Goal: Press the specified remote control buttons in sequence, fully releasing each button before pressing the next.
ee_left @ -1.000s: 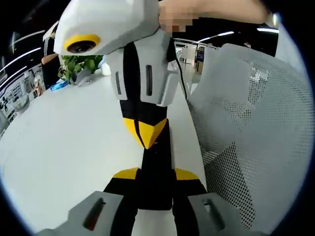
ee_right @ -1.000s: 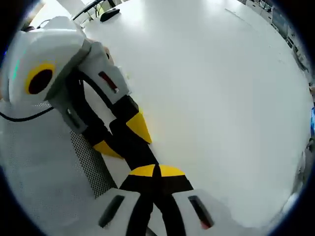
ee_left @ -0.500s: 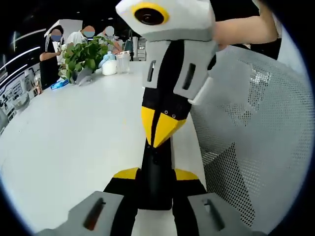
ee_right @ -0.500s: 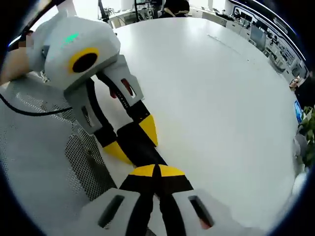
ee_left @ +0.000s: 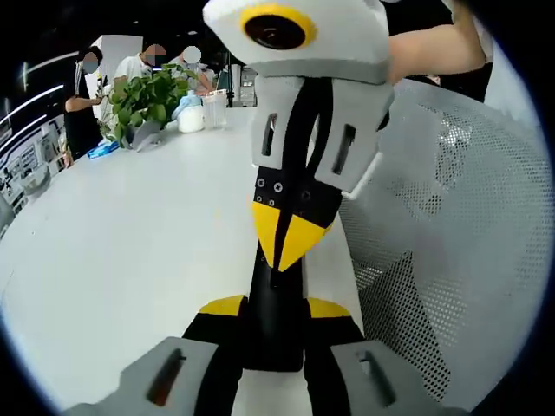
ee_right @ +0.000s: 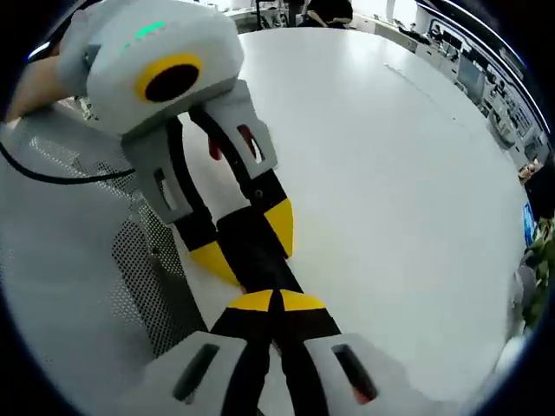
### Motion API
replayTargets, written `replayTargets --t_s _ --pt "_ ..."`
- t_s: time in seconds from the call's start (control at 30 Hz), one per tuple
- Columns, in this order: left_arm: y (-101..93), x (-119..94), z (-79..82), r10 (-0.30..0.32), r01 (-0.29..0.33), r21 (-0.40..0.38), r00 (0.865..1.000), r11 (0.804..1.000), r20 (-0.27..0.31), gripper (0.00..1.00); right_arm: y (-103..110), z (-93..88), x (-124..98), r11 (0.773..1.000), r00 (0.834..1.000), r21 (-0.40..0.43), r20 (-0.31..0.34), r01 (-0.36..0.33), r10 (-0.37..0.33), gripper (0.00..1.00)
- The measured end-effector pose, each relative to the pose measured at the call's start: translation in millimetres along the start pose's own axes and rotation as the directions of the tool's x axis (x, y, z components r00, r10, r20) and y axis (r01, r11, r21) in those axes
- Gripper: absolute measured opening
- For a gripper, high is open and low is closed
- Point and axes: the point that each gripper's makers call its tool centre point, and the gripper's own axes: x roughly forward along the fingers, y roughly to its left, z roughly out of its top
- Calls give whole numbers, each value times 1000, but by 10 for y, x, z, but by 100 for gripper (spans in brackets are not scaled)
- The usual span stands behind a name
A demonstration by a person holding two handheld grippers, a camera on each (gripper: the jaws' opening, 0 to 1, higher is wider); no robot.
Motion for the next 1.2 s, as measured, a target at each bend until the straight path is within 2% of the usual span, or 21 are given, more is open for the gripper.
replayTargets --t_s 0.03,0.1,0.2,0.27,0.3,0.37,0.43,0.57,0.6,0.67,0.7,0.73,0.77,0.8,0.83,0.9,0.93,1.2 --pt "7 -9 -8 -5 5 7 1000 1000 7 20 22 9 -11 1000 1000 -21 2 5 -5 0" --pt "-2 -12 -13 -11 10 26 1000 1000 17 20 30 11 -7 1000 1000 -2 -4 5 -5 0" --pt "-6 4 -9 -12 12 48 1000 999 1 20 38 11 -7 999 999 -48 -29 22 -23 0" --pt "-7 6 -11 -12 12 57 1000 998 -2 20 39 8 -13 999 999 -46 -26 26 -27 0" --pt "-8 5 -11 -13 13 59 1000 998 -3 20 30 7 -15 999 999 -37 -22 28 -29 0" --pt "-11 6 -12 -13 13 67 1000 998 -4 20 31 7 -22 998 1000 54 -1 27 -27 0" --pt "-17 6 -12 -11 12 75 1000 997 -8 20 24 7 -26 994 999 101 11 30 -31 0" --pt "-22 3 -11 -11 12 82 1000 997 -10 20 45 -2 -40 998 999 56 40 33 -35 0" --pt "-17 5 -12 -11 12 80 1000 997 -10 20 43 6 -40 999 998 23 44 39 -40 0" --pt "-18 5 -10 -10 10 81 1000 997 -11 20 49 21 -47 999 999 3 28 46 -46 0" --pt "-19 3 -10 -9 10 81 1000 997 -12 20 30 55 -51 998 997 8 40 64 -64 0" --pt "-19 3 -10 -10 11 81 1000 997 -12 20 27 176 -43 997 992 26 107 70 -72 0" --pt "-19 2 -10 -10 11 80 1000 997 -12 20 73 205 -34 998 992 50 118 39 -45 0" --pt "-20 1 -9 -10 11 79 1000 997 -10 20 131 218 -12 996 994 85 113 -6 -4 0" --pt "-20 1 -8 -10 11 79 1000 997 -10 20 106 207 4 997 995 82 98 1 -9 0" --pt "-19 1 -7 -11 12 78 1000 997 -10 20 49 130 29 998 998 27 41 52 -53 0" --pt "-19 1 -7 -11 12 78 1000 997 -10 20 82 168 18 998 997 43 70 38 -41 0" --pt "-13 5 -6 -16 16 75 1000 997 -8 20 82 132 24 998 997 34 50 57 -59 0"
